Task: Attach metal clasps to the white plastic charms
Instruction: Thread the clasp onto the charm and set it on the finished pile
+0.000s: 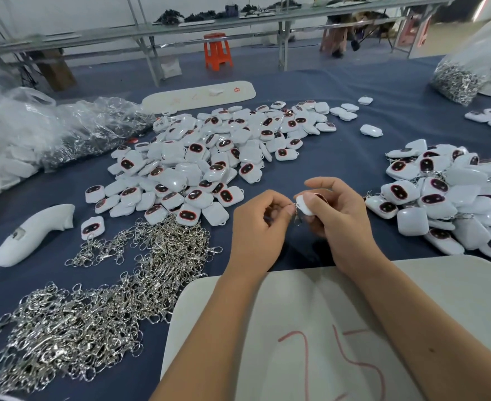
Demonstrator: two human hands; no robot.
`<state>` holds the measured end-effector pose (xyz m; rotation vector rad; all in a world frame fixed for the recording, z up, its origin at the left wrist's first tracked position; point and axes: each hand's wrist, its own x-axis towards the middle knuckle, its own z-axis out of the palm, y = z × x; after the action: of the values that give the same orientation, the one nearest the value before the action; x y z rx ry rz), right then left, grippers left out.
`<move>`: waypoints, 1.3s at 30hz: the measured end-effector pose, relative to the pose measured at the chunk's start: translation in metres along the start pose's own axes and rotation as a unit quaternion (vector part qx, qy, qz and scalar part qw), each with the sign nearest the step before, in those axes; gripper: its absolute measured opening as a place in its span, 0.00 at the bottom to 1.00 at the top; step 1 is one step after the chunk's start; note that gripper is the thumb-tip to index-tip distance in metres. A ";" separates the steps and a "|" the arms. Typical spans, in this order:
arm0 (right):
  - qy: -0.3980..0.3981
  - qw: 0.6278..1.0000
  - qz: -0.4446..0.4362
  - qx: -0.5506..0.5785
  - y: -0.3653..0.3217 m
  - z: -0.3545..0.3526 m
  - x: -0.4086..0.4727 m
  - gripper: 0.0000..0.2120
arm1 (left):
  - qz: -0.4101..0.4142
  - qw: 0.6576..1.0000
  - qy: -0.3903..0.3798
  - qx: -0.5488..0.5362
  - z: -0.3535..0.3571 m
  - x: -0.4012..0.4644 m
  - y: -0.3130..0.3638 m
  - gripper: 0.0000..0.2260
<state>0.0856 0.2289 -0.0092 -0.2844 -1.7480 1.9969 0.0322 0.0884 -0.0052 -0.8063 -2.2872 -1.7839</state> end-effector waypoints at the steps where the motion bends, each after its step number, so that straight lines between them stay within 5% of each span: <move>1: -0.004 1.000 -0.005 -0.004 0.000 0.000 0.000 0.05 | -0.023 0.999 0.003 -0.027 0.000 0.001 0.001 0.05; 9: -0.027 0.998 -0.016 -0.049 -0.001 0.003 -0.002 0.04 | -0.130 0.984 0.022 -0.117 0.002 0.004 0.000 0.04; 21: 0.005 0.999 0.051 -0.016 0.002 -0.003 0.003 0.06 | 0.001 0.997 -0.001 0.083 0.000 0.002 0.000 0.08; 26: 0.018 0.998 0.057 -0.032 0.002 -0.002 0.003 0.07 | 0.084 0.970 -0.059 0.222 -0.007 0.005 0.006 0.05; 34: 0.067 0.985 -0.003 -0.160 0.005 0.000 0.002 0.07 | 0.088 0.922 -0.146 0.347 -0.003 0.009 0.014 0.05; 36: 0.078 0.984 -0.017 -0.159 0.004 0.002 0.001 0.07 | 0.063 0.939 -0.123 0.315 0.002 0.007 0.012 0.06; 39: 0.065 0.997 -0.008 -0.050 -0.001 0.000 0.000 0.05 | -0.065 0.997 -0.037 0.022 0.008 0.003 0.009 0.07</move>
<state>0.0854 0.2290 -0.0078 -0.4214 -1.7646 1.8406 0.0360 0.0983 0.0010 -0.7442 -2.4704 -1.7779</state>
